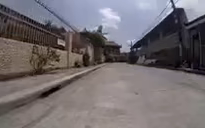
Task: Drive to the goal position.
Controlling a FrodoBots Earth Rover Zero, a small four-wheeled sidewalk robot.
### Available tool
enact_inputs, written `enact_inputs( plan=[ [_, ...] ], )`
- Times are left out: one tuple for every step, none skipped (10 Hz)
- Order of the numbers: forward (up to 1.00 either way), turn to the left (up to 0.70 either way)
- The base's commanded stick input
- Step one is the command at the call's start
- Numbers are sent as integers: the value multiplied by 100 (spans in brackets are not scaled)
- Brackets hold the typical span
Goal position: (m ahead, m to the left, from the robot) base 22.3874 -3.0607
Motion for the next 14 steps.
enact_inputs(
  plan=[
    [90,-36],
    [90,-24],
    [90,-10],
    [90,0],
    [90,0],
    [90,0],
    [90,0],
    [90,0],
    [90,0],
    [90,0],
    [90,0],
    [90,0],
    [90,0],
    [90,0]
  ],
)
